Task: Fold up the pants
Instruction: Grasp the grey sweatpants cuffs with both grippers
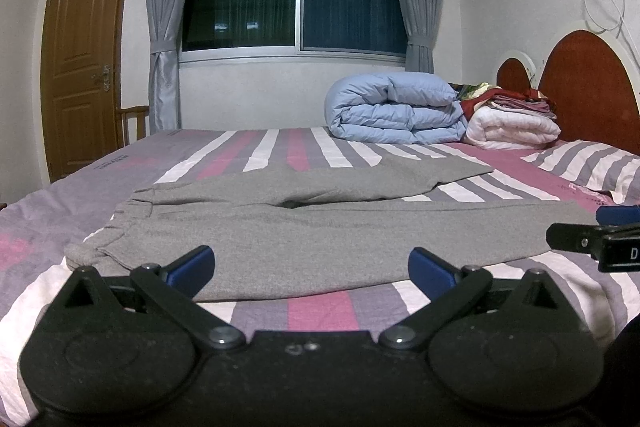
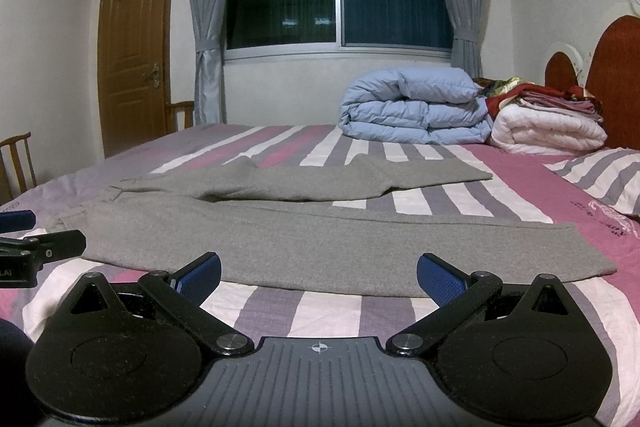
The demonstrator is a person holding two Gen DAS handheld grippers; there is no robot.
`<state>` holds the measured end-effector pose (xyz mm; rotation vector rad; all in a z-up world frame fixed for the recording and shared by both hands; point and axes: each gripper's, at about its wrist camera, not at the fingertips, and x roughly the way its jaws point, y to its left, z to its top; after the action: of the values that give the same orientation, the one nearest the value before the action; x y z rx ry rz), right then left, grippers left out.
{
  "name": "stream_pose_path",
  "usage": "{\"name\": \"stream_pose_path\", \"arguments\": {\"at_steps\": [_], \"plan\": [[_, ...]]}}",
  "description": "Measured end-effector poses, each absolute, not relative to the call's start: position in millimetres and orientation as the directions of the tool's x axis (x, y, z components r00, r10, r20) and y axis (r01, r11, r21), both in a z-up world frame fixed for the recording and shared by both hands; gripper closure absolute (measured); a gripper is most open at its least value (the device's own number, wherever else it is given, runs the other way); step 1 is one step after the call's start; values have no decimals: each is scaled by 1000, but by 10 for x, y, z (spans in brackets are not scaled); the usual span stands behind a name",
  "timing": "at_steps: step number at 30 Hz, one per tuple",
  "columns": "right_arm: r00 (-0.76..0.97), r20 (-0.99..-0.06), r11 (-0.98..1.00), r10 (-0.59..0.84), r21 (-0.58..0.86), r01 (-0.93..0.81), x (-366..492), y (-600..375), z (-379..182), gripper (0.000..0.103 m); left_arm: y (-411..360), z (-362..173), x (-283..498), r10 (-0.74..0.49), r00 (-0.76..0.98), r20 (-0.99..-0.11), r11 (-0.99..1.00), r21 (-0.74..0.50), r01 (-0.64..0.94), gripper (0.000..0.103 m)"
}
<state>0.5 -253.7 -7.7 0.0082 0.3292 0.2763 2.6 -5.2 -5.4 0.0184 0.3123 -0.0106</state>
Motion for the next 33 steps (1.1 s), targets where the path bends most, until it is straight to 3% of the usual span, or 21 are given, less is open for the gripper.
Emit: {"name": "stream_pose_path", "arguments": {"at_steps": [16,20,29,33], "plan": [[911,-313,963,268,48,-267,-9,-2513,-56,0,4,-12,50,-2,950,-311,1000,3,3,6],[889,-314,942,332,59,-331,178,-2536,56,0,304,77,183,51,952,-302,998,-19,-59,6],[845,-328,901,423,52,-431,1102,-2175,359,0,1290,230,924,149,906,-397,984,-28,-175,6],[812,-355,872,463,16,-490,1584,-1913,359,0,1746,230,1279,113,896,-429,991,-22,-135,18]]}}
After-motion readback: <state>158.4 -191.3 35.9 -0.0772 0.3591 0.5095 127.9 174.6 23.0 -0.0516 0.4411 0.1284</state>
